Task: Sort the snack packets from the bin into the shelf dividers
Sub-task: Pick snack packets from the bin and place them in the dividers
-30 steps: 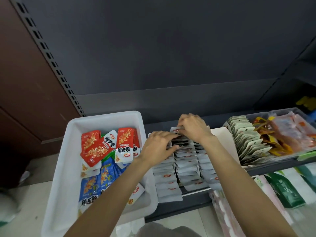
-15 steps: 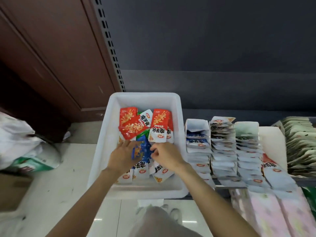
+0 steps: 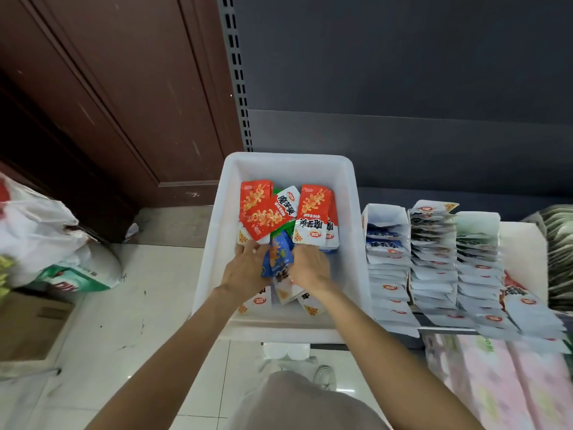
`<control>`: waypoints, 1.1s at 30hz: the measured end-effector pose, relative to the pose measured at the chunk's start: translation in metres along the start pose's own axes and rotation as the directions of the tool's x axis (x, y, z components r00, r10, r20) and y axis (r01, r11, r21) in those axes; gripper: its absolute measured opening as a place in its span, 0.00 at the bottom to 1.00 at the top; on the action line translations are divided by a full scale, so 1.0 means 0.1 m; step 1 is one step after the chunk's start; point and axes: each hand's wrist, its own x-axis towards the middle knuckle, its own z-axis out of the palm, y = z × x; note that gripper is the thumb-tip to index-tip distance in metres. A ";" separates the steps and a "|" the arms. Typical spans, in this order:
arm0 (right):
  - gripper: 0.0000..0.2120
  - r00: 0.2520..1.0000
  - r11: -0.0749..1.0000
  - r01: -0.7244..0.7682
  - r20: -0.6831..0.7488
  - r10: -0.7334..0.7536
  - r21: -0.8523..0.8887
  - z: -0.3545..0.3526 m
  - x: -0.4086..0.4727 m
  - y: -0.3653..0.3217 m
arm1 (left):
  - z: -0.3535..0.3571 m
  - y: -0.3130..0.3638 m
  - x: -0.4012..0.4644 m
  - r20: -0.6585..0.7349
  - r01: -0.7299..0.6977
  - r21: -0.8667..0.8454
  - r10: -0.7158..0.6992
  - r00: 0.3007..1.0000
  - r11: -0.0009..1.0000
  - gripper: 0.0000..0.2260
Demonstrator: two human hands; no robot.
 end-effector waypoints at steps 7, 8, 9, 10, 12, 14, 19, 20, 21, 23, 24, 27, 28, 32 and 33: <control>0.10 0.960 0.976 0.170 -0.200 -0.195 -0.136 -0.57 -0.34 0.17 | -0.19 0.13 -0.06 -0.482 -0.284 -0.195 0.160 0.862 0.939 0.24; 0.09 0.945 0.969 0.231 -0.214 -0.246 -0.092 -0.67 -0.40 0.20 | -0.27 0.16 -0.06 -0.512 -0.405 -0.178 0.267 0.816 0.897 0.26; 0.09 0.929 0.957 0.289 -0.241 -0.282 -0.008 -0.76 -0.46 0.24 | -0.35 0.19 -0.06 -0.488 -0.514 -0.151 0.388 0.782 0.844 0.28; 0.08 0.916 0.936 0.334 -0.271 -0.295 0.112 -0.84 -0.51 0.28 | -0.42 0.25 -0.07 -0.425 -0.579 -0.163 0.473 0.772 0.799 0.28; 0.05 0.913 0.845 0.356 -0.343 -0.222 0.400 -1.00 -0.59 0.35 | -0.51 0.38 -0.10 -0.294 -0.573 -0.338 0.494 0.818 0.747 0.22; 0.07 0.938 0.642 0.309 -0.338 -0.083 0.701 -1.14 -0.68 0.49 | -0.56 0.53 -0.14 -0.192 -0.437 -0.594 0.409 0.892 0.675 0.11; 0.06 0.940 0.489 0.263 -0.334 0.062 0.831 -1.24 -0.86 0.90 | -0.48 0.98 -0.08 -0.256 -0.338 -0.832 0.237 0.937 0.440 0.07; 0.05 0.906 0.498 0.295 -0.404 0.125 0.816 -1.25 -0.88 0.95 | -0.46 1.10 -0.06 -0.273 -0.346 -0.836 0.225 0.935 0.425 0.07; 0.05 0.856 0.508 0.329 -0.478 0.196 0.796 -1.28 -0.89 1.01 | -0.44 1.23 -0.04 -0.290 -0.359 -0.833 0.221 0.931 0.421 0.06; 0.05 0.745 0.505 0.384 -0.583 0.326 0.773 -1.37 -0.92 1.16 | -0.41 1.45 0.04 -0.325 -0.384 -0.807 0.205 0.923 0.449 0.04; 0.04 0.698 0.493 0.404 -0.608 0.378 0.771 -1.43 -0.92 1.26 | -0.41 1.53 0.10 -0.347 -0.397 -0.782 0.194 0.918 0.480 0.06; 0.07 0.590 0.535 0.430 -0.675 0.443 0.727 -1.63 -0.91 1.52 | -0.33 1.64 0.30 -0.368 -0.485 -0.519 0.327 0.870 0.704 0.17; 0.08 0.567 0.558 0.442 -0.701 0.432 0.702 -1.68 -0.89 1.57 | -0.29 1.65 0.34 -0.345 -0.518 -0.383 0.402 0.848 0.765 0.18; 0.04 0.582 0.682 0.440 -0.764 0.279 0.584 -1.80 -0.70 1.61 | -0.21 1.64 0.32 -0.327 -0.565 -0.123 0.504 0.799 0.816 0.14; 0.03 0.604 0.730 0.425 -0.768 0.213 0.536 -1.80 -0.64 1.60 | -0.21 1.63 0.31 -0.338 -0.572 -0.086 0.516 0.787 0.816 0.13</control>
